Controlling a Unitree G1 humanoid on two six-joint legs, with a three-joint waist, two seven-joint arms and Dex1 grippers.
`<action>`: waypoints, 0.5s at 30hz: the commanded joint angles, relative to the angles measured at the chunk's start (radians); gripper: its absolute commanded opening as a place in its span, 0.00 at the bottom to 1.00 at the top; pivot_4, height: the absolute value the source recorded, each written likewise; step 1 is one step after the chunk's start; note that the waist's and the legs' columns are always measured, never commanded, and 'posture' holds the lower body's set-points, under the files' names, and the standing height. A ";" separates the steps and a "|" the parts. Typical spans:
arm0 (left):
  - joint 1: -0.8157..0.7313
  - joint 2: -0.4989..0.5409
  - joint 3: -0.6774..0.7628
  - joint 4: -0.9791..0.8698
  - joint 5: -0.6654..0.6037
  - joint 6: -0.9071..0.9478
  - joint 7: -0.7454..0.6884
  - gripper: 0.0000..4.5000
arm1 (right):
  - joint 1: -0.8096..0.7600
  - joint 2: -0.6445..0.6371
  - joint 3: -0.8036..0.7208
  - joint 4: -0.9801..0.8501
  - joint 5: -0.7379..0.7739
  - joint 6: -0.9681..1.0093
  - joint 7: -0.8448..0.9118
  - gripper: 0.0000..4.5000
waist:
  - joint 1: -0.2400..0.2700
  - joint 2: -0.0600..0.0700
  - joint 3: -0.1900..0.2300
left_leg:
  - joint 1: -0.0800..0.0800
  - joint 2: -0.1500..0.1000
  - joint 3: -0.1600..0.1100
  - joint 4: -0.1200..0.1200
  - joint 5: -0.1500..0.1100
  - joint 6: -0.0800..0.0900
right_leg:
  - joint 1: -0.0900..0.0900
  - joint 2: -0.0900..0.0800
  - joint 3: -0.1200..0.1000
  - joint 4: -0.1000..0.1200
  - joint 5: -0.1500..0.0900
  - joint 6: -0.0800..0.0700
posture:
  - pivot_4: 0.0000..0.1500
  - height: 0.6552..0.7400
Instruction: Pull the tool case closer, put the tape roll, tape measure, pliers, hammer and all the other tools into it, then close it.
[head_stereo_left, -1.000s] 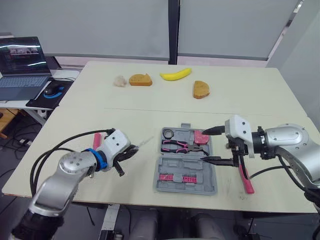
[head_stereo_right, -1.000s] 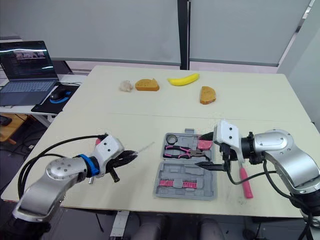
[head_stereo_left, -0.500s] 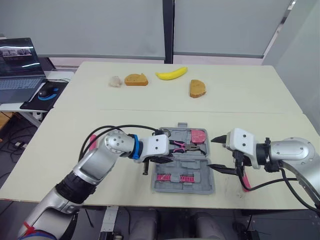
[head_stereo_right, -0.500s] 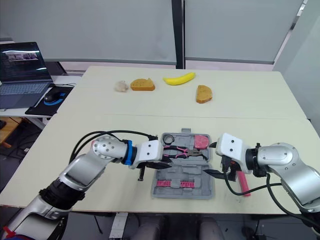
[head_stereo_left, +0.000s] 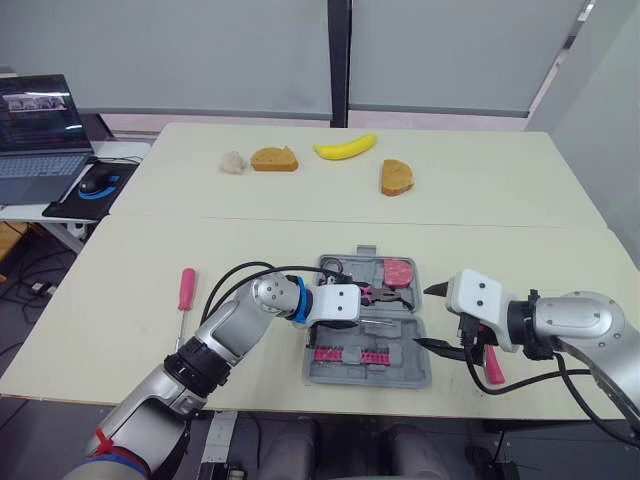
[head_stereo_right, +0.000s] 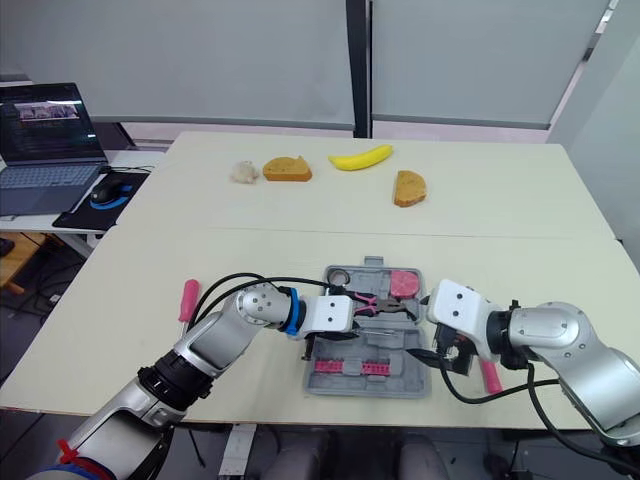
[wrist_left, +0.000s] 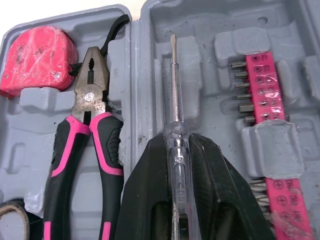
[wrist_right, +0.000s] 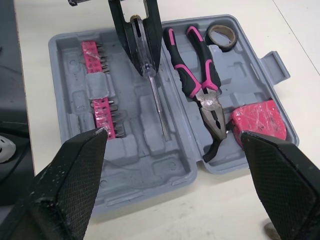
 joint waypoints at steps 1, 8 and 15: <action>-0.009 0.002 -0.001 0.001 0.025 -0.020 -0.004 0.05 | 0.002 -0.007 -0.018 -0.036 -0.003 -0.003 -0.006 1.00 | 0.000 0.000 0.000 | 0.000 0.000 0.000 0.000 0.000 0.000 | 0.000 0.000 0.000 0.000 0.000 0.000 | 1.00 1.00; -0.004 -0.014 0.001 0.032 0.049 -0.030 0.001 0.05 | -0.007 -0.002 -0.012 -0.021 -0.010 -0.010 -0.009 1.00 | 0.001 0.000 0.000 | 0.000 0.000 0.000 0.000 0.000 0.000 | 0.000 0.000 0.000 0.000 0.000 0.000 | 1.00 1.00; -0.008 -0.041 0.002 0.067 0.072 -0.030 0.019 0.05 | -0.009 0.000 -0.014 -0.015 -0.017 -0.012 -0.007 1.00 | 0.001 0.000 0.000 | 0.000 0.000 0.000 0.000 0.000 0.000 | 0.000 0.000 0.000 0.000 0.000 0.000 | 1.00 1.00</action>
